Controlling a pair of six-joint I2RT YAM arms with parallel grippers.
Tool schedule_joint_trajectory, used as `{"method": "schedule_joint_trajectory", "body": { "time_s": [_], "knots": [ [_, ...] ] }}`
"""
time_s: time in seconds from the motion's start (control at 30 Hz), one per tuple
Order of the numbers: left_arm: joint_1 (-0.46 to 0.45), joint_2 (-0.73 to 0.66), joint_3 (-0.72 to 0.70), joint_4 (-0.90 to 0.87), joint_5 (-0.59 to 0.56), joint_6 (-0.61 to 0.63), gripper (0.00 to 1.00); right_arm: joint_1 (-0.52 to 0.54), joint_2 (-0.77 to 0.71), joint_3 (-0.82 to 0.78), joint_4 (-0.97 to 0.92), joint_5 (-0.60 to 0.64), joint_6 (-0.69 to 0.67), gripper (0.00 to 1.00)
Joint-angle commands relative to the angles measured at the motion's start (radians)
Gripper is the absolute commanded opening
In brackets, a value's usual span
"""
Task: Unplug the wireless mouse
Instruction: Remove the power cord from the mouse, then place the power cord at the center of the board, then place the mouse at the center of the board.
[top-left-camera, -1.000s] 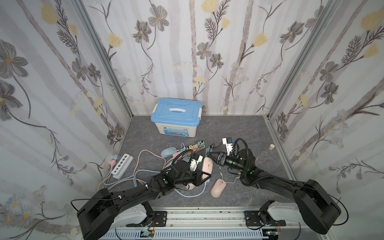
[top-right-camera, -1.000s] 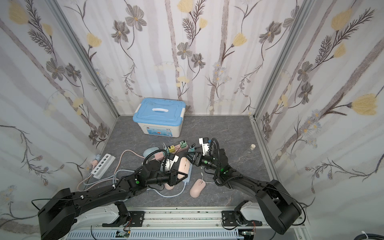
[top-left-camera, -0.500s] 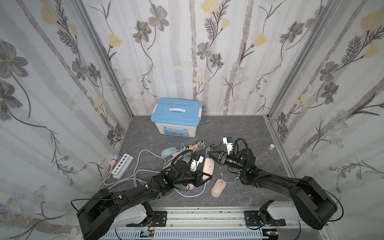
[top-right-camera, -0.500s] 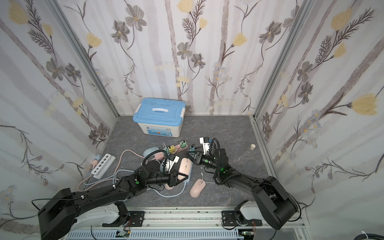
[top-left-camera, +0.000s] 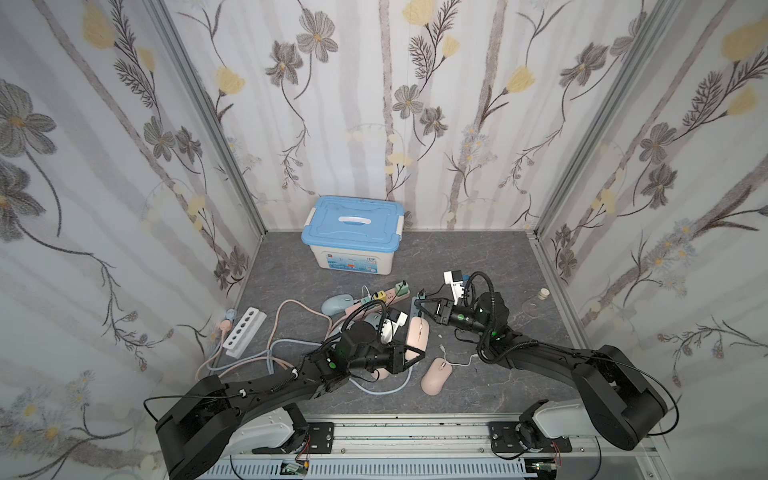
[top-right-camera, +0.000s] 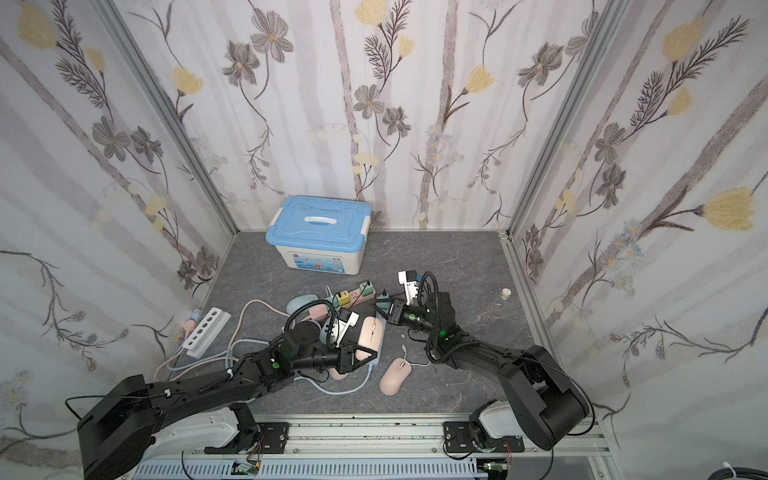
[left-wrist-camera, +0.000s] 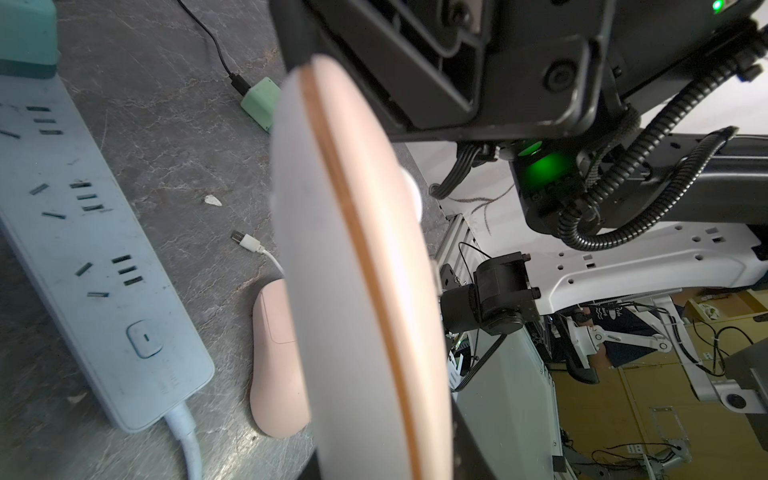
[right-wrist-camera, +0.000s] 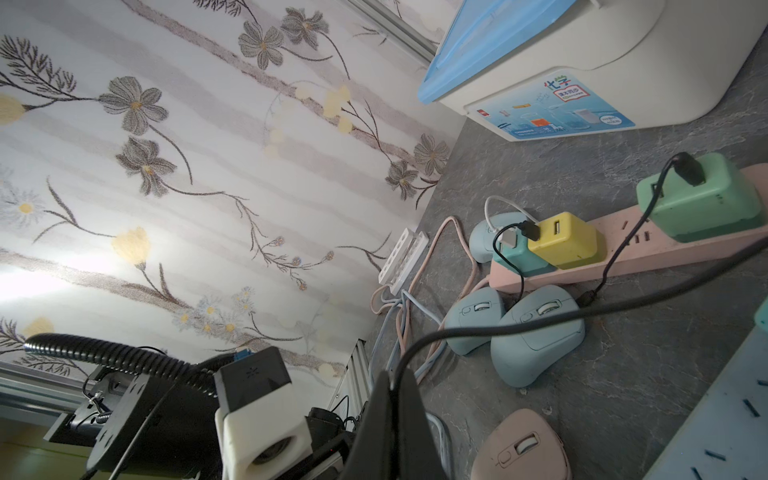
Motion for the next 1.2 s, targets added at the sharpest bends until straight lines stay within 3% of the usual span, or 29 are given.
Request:
{"method": "schedule_joint_trajectory", "body": {
  "time_s": [0.0, 0.5, 0.6, 0.7, 0.73, 0.9, 1.17],
  "knots": [
    [-0.005, 0.007, -0.01, 0.056, 0.045, -0.008, 0.0, -0.009, 0.021, 0.017, 0.121, 0.013, 0.046, 0.0],
    [-0.01, -0.036, -0.035, 0.025, 0.041, -0.026, 0.0, -0.054, 0.092, 0.027, 0.217, -0.123, 0.077, 0.0],
    [-0.01, -0.054, -0.028, -0.027, -0.007, -0.021, 0.0, -0.056, 0.07, 0.055, 0.005, -0.057, 0.023, 0.0],
    [-0.009, -0.077, -0.012, -0.129, -0.091, -0.002, 0.0, -0.051, 0.061, 0.1, -0.282, 0.034, -0.06, 0.12],
    [-0.009, -0.079, -0.01, -0.144, -0.103, 0.0, 0.0, -0.051, 0.061, 0.094, -0.317, 0.055, -0.065, 0.16],
    [-0.01, -0.029, 0.016, -0.162, -0.115, -0.005, 0.0, -0.05, 0.055, 0.038, -0.426, 0.175, -0.045, 0.53],
    [-0.009, 0.101, 0.094, -0.138, -0.053, -0.004, 0.0, -0.048, -0.063, 0.05, -0.66, 0.417, -0.053, 0.68]
  ]
}}
